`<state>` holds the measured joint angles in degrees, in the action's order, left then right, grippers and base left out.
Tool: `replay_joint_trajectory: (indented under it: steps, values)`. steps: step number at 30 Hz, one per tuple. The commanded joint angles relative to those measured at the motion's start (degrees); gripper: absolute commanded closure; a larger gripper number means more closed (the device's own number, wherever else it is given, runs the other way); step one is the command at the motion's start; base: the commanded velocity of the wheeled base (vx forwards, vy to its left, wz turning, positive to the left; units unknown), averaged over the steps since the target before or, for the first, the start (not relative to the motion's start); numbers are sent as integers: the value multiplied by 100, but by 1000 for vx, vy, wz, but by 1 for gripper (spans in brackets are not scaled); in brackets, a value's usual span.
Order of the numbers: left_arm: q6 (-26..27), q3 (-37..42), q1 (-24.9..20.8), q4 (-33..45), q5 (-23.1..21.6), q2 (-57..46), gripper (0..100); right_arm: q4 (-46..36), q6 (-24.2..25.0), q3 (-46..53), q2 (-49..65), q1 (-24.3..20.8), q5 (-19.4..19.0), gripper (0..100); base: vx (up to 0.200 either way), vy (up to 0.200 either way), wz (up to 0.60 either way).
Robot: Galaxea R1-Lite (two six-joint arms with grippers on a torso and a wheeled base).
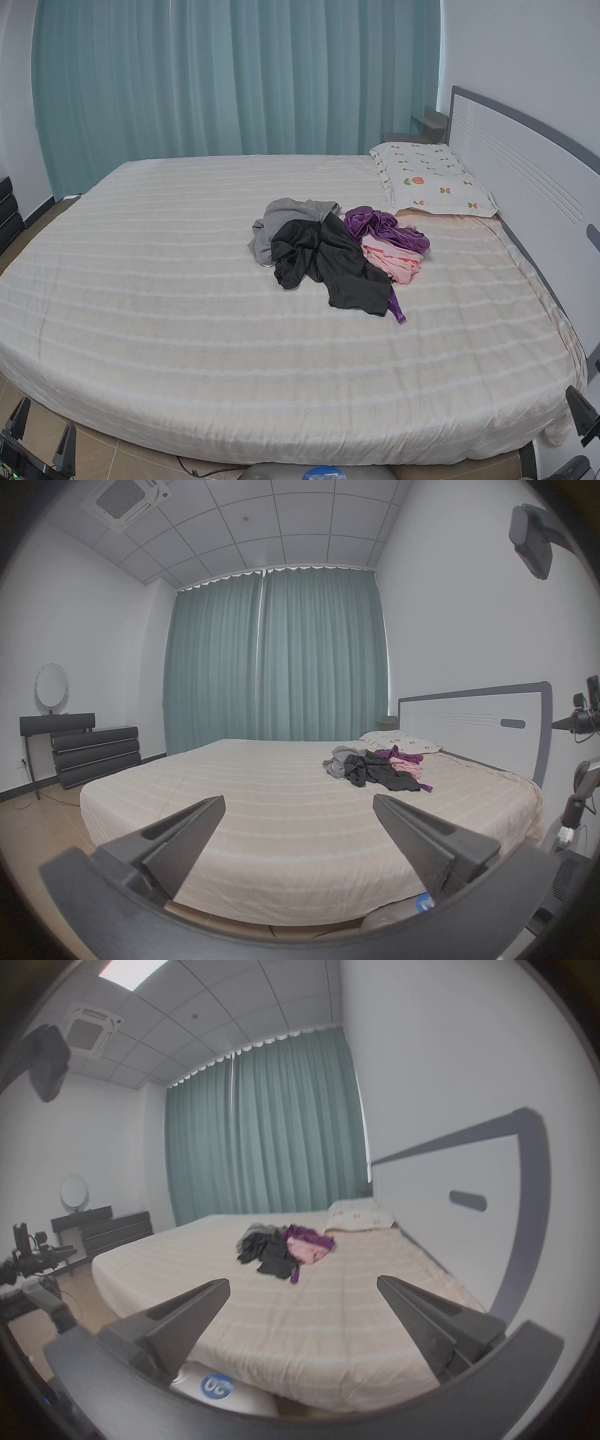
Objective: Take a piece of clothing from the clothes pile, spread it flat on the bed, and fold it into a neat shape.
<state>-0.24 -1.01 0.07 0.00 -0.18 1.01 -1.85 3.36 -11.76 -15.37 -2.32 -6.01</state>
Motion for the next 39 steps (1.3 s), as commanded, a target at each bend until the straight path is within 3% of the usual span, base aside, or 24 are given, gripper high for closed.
replay_joint_trajectory:
  steps: [1, 7, 12, 14, 17, 21, 25, 39]
  values:
    - [-11, 101, 10, 0, 9, -101, 0, 115, 481, -687, -2954, -348, -691, 0, 0, 0, 0]
    - [-2, 101, 1, 0, 1, -101, 0, 1196, 648, -1232, -5547, -542, -884, 0, 0, 0, 0]
    - [-2, 101, 1, 0, 1, -101, 0, 2796, 982, -1873, -7718, -885, -788, 0, 0, 0, 0]
    - [-11, 101, 1, 0, 1, -101, 0, 3191, 1210, -2093, -8210, -1016, -656, 0, 0, 0, 0]
    - [-2, 101, 1, 0, 1, -101, 0, 3833, 1896, -2937, -9581, -1421, -32, 0, 0, 0, 0]
    - [-11, 101, 1, 0, 1, -101, 0, 3868, 2362, -4079, -10820, -1720, 487, 0, 0, 0, 0]
    - [-2, 101, 1, 0, 1, -101, 0, 3833, 2450, -4853, -11655, -1799, 750, 0, 0, 0, 0]
    - [-2, 101, 1, 0, 1, -101, 0, 2620, 3293, -7033, -12903, -1887, 742, 0, 0, 0, 0]
